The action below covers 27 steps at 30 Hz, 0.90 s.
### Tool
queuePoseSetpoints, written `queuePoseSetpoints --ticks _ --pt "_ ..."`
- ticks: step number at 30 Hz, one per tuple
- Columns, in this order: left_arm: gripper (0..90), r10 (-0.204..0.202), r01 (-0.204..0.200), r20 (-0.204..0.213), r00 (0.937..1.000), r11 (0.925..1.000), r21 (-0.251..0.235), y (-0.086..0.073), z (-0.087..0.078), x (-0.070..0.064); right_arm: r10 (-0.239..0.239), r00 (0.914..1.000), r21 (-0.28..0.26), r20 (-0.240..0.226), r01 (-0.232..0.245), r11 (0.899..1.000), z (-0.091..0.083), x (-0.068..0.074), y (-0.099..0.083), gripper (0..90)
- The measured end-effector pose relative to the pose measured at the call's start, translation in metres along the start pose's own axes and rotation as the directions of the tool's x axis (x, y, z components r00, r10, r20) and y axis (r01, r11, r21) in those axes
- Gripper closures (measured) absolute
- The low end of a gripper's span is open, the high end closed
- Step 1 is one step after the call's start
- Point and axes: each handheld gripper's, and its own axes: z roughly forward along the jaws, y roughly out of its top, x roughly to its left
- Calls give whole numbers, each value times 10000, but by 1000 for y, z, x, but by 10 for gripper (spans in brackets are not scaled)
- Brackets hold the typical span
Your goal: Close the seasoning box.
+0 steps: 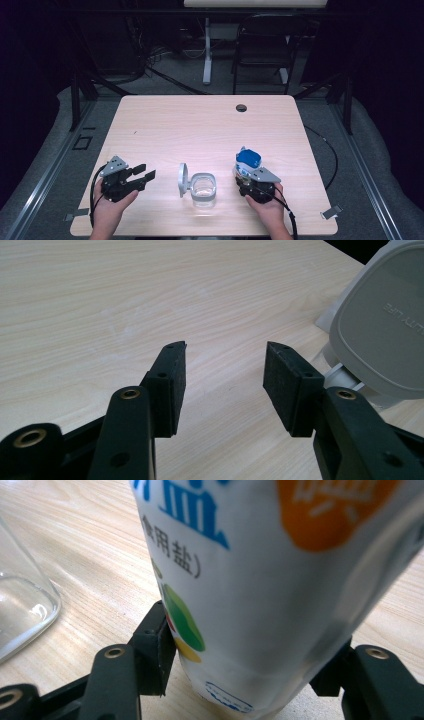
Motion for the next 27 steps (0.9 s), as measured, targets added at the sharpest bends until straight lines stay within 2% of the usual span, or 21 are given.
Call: queuePoseSetpoints --ticks 13,21,27 --pt "521 -37 37 -36 10000 10000 -45 0 0 1 -113 9999 131 -90 114 9998 -3 -1 1 403" --pt "522 -44 44 -23 10000 10000 -2 -1 0 1 -384 9992 282 -55 385 9989 -7 0 1 404" --pt "521 -44 44 -30 10000 10000 22 -1 1 1 -376 9992 147 -136 378 9992 -10 0 3 404"
